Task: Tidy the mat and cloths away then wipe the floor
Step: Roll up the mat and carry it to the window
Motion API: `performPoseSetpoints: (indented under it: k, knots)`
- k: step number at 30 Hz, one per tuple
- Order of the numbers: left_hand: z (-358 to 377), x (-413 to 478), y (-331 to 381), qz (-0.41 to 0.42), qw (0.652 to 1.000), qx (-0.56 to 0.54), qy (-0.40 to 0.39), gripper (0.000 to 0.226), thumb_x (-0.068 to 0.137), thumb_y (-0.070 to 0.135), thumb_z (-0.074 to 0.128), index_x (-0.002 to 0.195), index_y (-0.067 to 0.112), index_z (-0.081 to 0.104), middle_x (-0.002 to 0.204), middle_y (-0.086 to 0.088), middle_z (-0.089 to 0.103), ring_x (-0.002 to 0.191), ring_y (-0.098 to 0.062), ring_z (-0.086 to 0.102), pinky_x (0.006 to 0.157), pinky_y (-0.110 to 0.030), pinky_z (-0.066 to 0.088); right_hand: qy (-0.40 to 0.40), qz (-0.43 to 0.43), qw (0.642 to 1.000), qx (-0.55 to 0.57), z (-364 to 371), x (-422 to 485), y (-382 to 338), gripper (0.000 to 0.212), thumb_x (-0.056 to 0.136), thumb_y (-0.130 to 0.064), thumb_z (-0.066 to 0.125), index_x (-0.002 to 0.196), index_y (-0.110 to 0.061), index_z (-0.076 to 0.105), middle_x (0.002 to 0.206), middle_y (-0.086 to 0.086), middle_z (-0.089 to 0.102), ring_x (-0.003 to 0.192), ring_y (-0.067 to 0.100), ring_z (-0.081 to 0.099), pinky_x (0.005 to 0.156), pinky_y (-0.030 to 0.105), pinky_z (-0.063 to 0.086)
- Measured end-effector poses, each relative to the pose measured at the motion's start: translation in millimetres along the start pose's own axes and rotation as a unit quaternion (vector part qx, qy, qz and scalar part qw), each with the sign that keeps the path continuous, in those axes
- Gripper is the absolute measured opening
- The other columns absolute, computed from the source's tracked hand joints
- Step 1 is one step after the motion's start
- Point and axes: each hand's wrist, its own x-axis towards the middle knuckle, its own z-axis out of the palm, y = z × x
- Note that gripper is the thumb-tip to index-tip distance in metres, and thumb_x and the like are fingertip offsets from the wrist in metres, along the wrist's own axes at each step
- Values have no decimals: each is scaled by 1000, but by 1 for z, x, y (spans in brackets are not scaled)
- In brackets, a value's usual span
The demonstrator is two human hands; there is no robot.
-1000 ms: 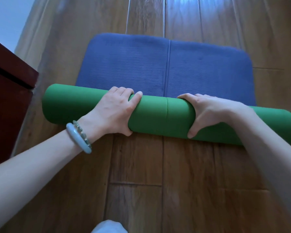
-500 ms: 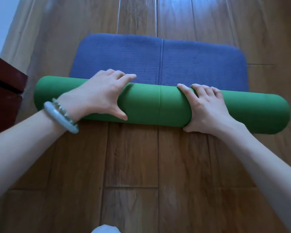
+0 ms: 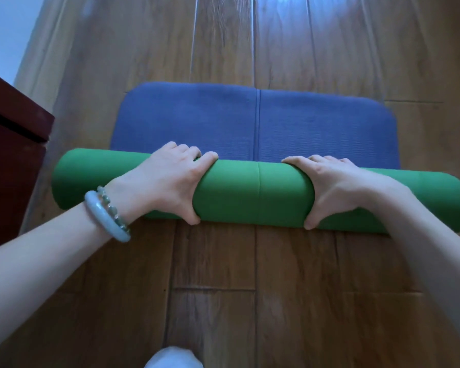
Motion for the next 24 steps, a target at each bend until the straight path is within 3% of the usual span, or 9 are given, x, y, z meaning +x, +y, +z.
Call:
performPoseSetpoints:
  k: [5,8,11,13,16,20,24]
  knots:
    - [-15,16,-12,-5,985,-133,-106,106,38,69,77,127,29,35,105,4,55,96,-20,55,86,-36,43,-62,15,997,40,-21,8,5,123,46,-51,85,143,-45,10,136,-3,38,128,23,34,104,43,29]
    - [-28,35,-30,-33,943,-261,-205,100,39,54,87,123,37,37,106,13,58,94,-12,58,83,-36,51,3,35,999,7,-18,5,0,126,51,-52,83,147,-40,2,147,2,24,137,26,21,113,44,16]
    - [-32,44,-35,-40,920,-305,-242,101,41,47,90,127,38,38,111,14,56,99,-9,57,83,-35,53,115,20,992,-41,9,-4,-7,129,50,-58,79,148,-35,-1,149,2,23,138,25,20,114,46,12]
    - [-29,42,-32,-38,934,-280,-217,107,43,50,89,134,39,34,122,13,48,113,-11,46,93,-36,45,150,5,987,-58,17,-7,-7,127,48,-60,78,148,-34,3,146,1,29,134,25,27,111,45,17]
    - [-26,24,-32,-32,956,-265,-118,111,46,57,85,141,40,30,139,9,36,131,-14,29,107,-41,32,141,0,989,-51,11,-2,-3,121,47,-59,79,144,-37,10,138,0,36,127,26,34,104,44,24]
    - [-16,-11,-13,-15,984,-173,49,116,48,79,58,146,24,31,146,-7,38,134,-26,34,109,-43,30,66,14,998,-5,-12,13,-1,118,43,-54,84,139,-40,17,128,-1,41,122,26,37,101,46,28]
    - [9,-4,9,-52,991,-40,116,140,31,72,78,145,8,30,140,-25,43,129,-39,42,108,-49,30,-14,33,998,48,-35,26,3,118,38,-51,86,136,-43,20,126,-4,42,121,24,39,100,47,35]
